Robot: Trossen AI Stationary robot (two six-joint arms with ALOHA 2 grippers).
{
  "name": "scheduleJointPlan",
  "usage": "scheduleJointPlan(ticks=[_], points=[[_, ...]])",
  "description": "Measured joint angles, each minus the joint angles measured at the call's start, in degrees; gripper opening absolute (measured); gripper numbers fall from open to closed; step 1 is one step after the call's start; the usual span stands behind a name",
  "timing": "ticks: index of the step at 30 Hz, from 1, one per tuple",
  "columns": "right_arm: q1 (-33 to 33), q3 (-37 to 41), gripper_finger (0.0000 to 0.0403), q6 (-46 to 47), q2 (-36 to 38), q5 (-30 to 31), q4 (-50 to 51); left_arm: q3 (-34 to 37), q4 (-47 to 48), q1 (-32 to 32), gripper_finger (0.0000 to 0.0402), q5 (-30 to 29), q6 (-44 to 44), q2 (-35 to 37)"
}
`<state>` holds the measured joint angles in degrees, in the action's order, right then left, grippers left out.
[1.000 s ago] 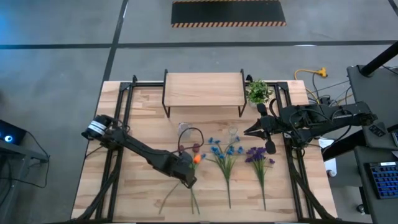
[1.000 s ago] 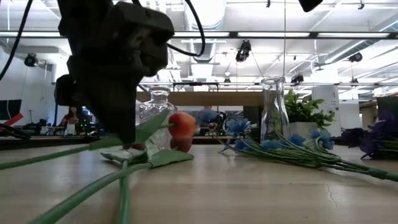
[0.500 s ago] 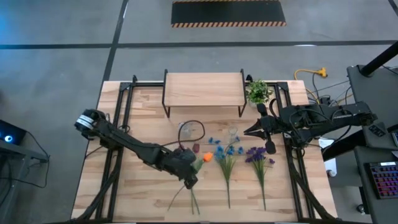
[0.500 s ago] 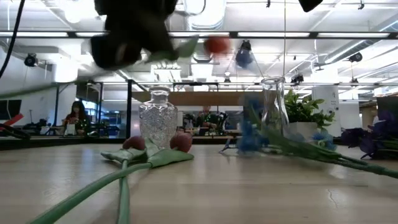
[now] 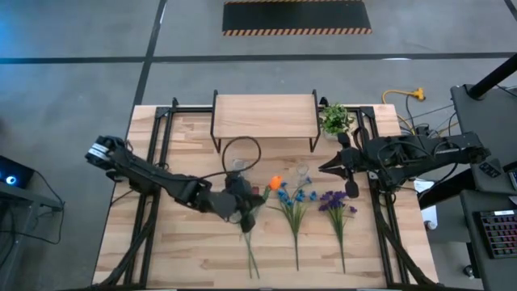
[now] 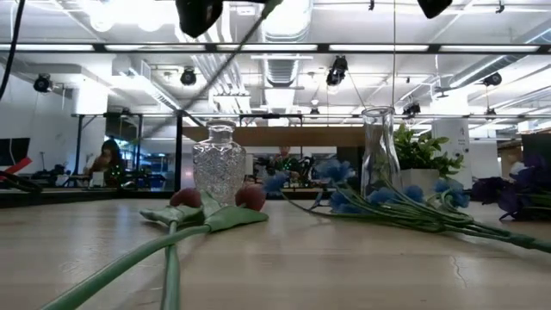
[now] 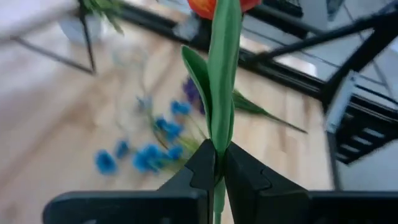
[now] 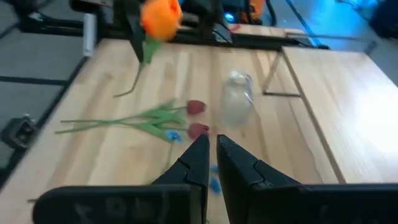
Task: Pick and place flowers into a vace then onto a shelf
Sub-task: Put the orange flower into the right transparent vase
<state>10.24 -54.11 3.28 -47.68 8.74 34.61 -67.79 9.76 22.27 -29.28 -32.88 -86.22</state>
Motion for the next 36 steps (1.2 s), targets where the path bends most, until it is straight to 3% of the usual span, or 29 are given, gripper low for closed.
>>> scheduleJointPlan(ticks=[7, 11, 17, 21, 25, 36], points=[[0.0, 0.0, 0.0022, 8.4, 0.9, 8.9, 7.0, 0.0, -7.7, -4.4, 0.0010, 0.0, 14.9, 0.9], [0.0, 0.0, 0.0022, 13.8, 1.2, 11.1, 9.4, -0.5, -11.3, -7.0, 0.0010, 0.3, 23.7, 1.0], [0.0, 0.0, 0.0022, 19.4, 1.2, 12.4, 11.8, -0.1, -27.8, -12.2, 0.0010, 1.2, 33.5, 0.9], [0.0, 0.0, 0.0022, 23.6, 1.2, 12.4, 14.6, -0.1, -37.3, -16.4, 0.0010, 9.2, 34.3, -0.5], [0.0, 0.0, 0.0022, 28.1, 1.2, 12.4, 19.4, -1.0, -39.9, -19.0, 0.0010, 15.4, 33.2, -1.9], [0.0, 1.4, 0.0022, 31.7, 1.1, 12.4, 23.7, -2.8, -50.2, -21.4, 0.0010, 15.7, 33.3, -6.8]])
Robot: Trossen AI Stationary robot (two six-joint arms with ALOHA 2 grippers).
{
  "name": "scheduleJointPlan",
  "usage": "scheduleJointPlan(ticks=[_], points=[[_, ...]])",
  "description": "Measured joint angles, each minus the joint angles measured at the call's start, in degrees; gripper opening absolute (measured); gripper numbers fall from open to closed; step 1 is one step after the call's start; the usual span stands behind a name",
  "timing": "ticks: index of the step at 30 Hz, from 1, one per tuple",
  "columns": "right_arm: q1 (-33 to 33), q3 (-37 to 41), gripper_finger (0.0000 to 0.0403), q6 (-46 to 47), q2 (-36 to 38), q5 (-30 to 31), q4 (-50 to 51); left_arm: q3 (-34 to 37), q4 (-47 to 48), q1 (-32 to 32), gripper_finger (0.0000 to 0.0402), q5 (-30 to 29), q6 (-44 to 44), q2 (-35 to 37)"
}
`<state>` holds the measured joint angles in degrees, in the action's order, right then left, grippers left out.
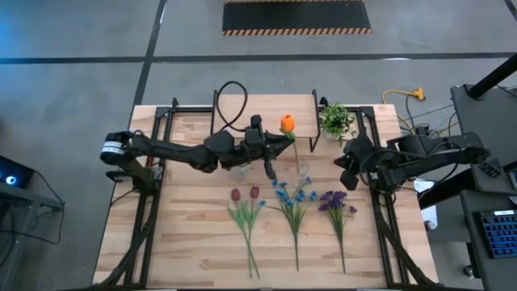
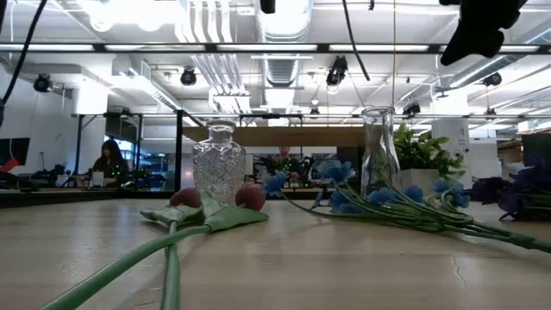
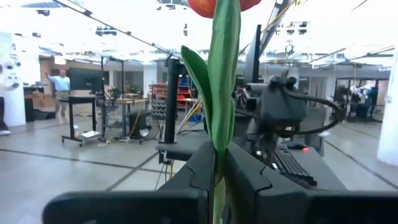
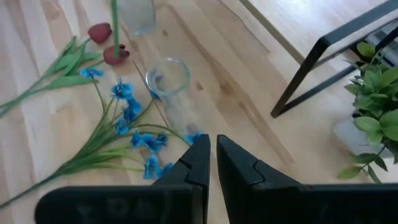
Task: Pick and place flowers into a vace then onto a shelf
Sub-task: Put the orange flower into the right transparent vase
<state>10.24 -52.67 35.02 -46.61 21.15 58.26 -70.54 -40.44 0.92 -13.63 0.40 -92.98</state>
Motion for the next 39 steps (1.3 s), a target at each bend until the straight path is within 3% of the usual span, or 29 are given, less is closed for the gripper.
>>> scheduleJointPlan(ticks=[13, 29, 39], points=[[0.0, 4.0, 0.0022, 2.6, 0.0, -0.8, -0.1, -6.5, 0.4, -1.6, 0.0010, 0.5, 0.6, -8.0], [0.0, 3.9, 0.0022, 1.4, 0.1, -1.7, -0.2, -5.8, 4.0, -2.2, 0.0012, 0.3, 2.1, -8.4], [0.0, 3.9, 0.0022, 1.4, 0.1, -1.7, -0.2, -5.6, 7.4, -2.2, 0.0074, 1.7, 1.4, -9.5]])
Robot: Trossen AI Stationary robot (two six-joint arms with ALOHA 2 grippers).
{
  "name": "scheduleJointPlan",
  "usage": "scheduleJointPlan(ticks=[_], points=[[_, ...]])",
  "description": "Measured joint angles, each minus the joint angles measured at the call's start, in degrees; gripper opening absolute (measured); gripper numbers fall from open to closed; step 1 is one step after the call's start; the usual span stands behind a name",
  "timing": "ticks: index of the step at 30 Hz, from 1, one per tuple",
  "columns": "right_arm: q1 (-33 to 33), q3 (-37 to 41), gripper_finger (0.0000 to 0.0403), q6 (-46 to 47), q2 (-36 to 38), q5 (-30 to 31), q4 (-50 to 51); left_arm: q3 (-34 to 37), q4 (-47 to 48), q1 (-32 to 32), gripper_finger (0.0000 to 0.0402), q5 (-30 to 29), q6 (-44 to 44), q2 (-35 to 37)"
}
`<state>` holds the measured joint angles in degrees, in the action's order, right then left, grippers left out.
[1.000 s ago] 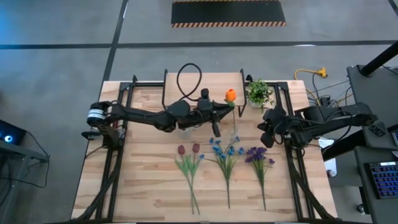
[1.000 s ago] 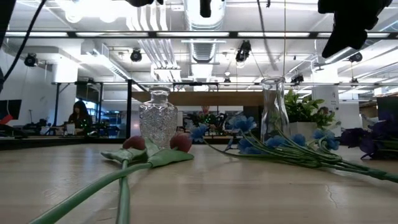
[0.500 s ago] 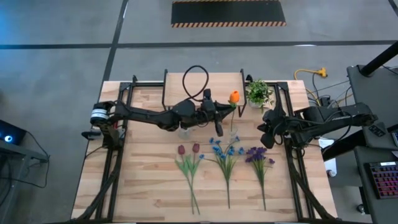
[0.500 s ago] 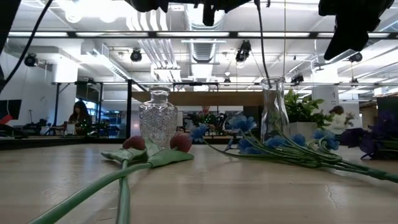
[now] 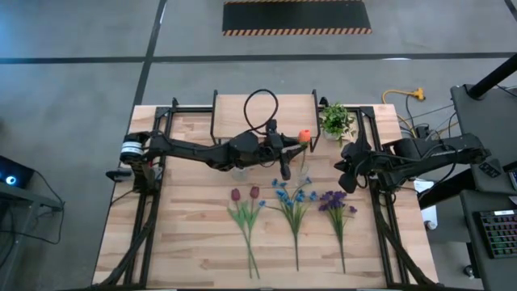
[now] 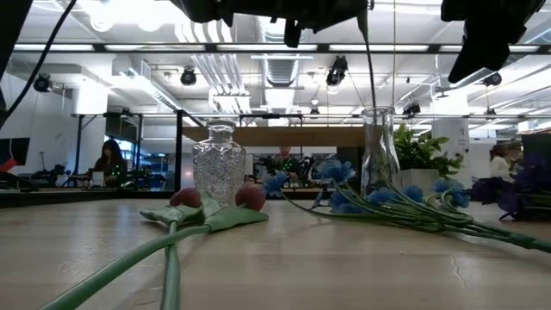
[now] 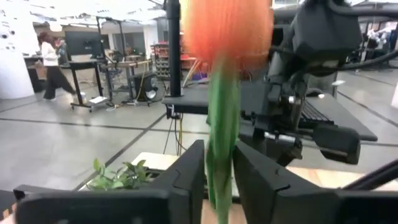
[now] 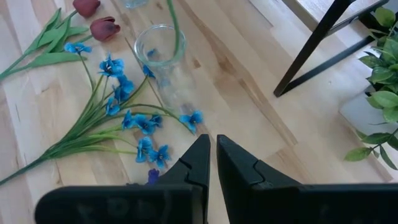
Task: Pick and place flowers into a vace then onto a shelf
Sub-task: Put the orange flower into the right transparent vase
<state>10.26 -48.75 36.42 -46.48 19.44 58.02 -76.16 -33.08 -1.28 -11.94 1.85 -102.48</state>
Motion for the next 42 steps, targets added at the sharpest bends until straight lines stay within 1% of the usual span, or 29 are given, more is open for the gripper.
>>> scheduleJointPlan(ticks=[4, 10, 15, 20, 26, 34, 39, 42], points=[[0.0, 0.0, 0.0022, 0.0, 0.0, 0.0, -0.1, 0.0, 0.8, 0.0, 0.0101, 0.5, -0.1, 0.1], [0.0, 0.0, 0.0022, 0.0, 0.0, 0.0, -0.1, -0.7, 9.0, 0.0, 0.0120, 2.4, -4.1, 0.2], [0.0, 0.0, 0.0022, 0.0, 0.0, 0.0, -0.3, -0.4, 11.3, 0.2, 0.0122, 3.6, -4.5, 0.5], [0.0, -0.1, 0.0022, 0.0, 0.0, 0.0, -0.4, -1.2, 16.7, 0.1, 0.0122, 5.4, -4.6, 1.2], [0.0, -0.1, 0.0022, 0.0, 0.0, 0.0, -0.5, -1.1, 17.1, 0.2, 0.0122, 5.4, -4.5, 3.1], [0.0, -0.1, 0.0022, -0.2, 0.0, 0.0, -0.8, -1.1, 26.9, -0.3, 0.0122, 4.6, -2.4, 5.9], [0.0, -0.1, 0.0022, -0.9, -0.1, 0.0, -1.8, -1.1, 29.7, -0.3, 0.0122, 4.6, -2.7, 6.1], [0.0, -0.1, 0.0022, -0.9, -0.1, 0.0, -1.8, -1.1, 29.5, -0.3, 0.0134, 5.8, -3.1, 6.1]])
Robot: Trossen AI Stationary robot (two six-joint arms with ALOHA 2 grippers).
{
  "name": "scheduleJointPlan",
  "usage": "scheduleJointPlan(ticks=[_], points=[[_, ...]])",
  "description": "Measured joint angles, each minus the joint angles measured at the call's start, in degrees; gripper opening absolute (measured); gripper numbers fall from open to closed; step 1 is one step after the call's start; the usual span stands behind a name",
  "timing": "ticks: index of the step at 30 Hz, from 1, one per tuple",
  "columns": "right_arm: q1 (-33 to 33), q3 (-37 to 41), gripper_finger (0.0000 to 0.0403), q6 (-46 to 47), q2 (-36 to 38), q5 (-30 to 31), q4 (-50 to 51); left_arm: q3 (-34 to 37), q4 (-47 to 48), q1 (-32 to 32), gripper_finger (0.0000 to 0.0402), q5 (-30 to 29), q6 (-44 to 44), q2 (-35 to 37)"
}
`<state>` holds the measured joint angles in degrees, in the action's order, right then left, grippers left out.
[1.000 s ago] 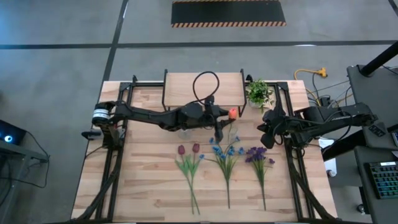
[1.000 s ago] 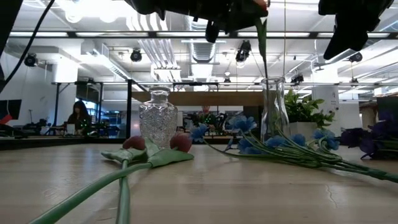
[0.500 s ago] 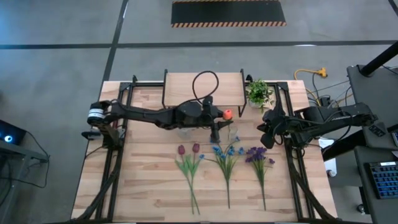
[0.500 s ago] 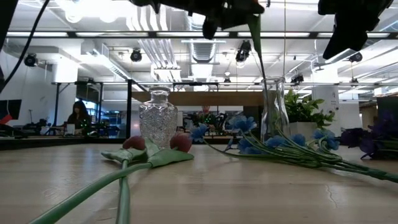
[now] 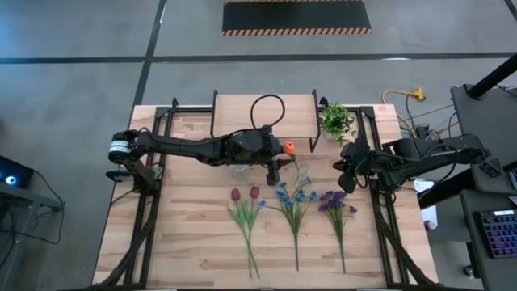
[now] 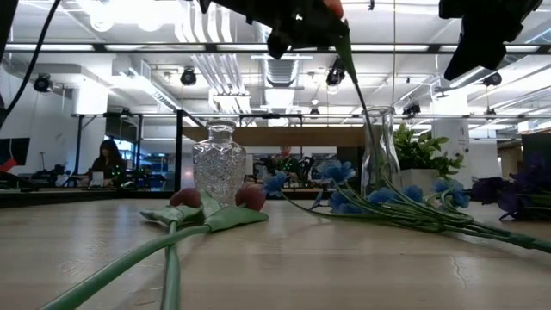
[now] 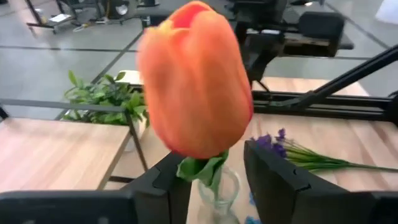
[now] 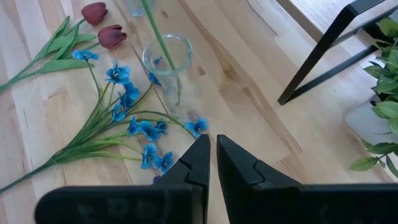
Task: Pick and place flowers into a vace then onto a shelf
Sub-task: Put the orange flower into the right transparent vase, then put the left red flower into the right transparent vase
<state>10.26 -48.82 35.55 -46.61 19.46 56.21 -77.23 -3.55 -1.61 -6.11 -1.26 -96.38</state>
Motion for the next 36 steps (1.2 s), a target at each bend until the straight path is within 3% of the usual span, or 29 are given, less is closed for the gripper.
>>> scheduleJointPlan(ticks=[7, 11, 18, 26, 31, 36], points=[[0.0, 0.0, 0.0022, 0.0, 0.0, 0.0, -0.1, 0.0, 2.6, 0.0, 0.0219, -0.7, -1.4, 0.5], [0.0, 0.0, 0.0022, 0.0, 0.0, 0.0, -0.2, 0.0, 8.1, 0.0, 0.0260, -4.7, -1.0, 1.8], [0.0, 0.0, 0.0022, -0.8, 0.0, 0.1, -0.5, 0.0, 18.2, 0.1, 0.0290, -7.4, -3.2, 5.9], [0.0, 0.1, 0.0022, -3.0, 0.0, 0.2, -1.2, 0.1, 38.1, 3.5, 0.0290, -0.8, -15.7, 14.2], [0.0, 0.1, 0.0022, -4.9, 0.0, 0.2, -1.6, 2.1, 48.9, 8.4, 0.0290, -1.7, -28.6, 18.1], [0.0, 0.1, 0.0022, -6.6, -0.1, 0.2, -2.7, 5.4, 52.6, 13.2, 0.0290, -5.5, -46.8, 19.0]])
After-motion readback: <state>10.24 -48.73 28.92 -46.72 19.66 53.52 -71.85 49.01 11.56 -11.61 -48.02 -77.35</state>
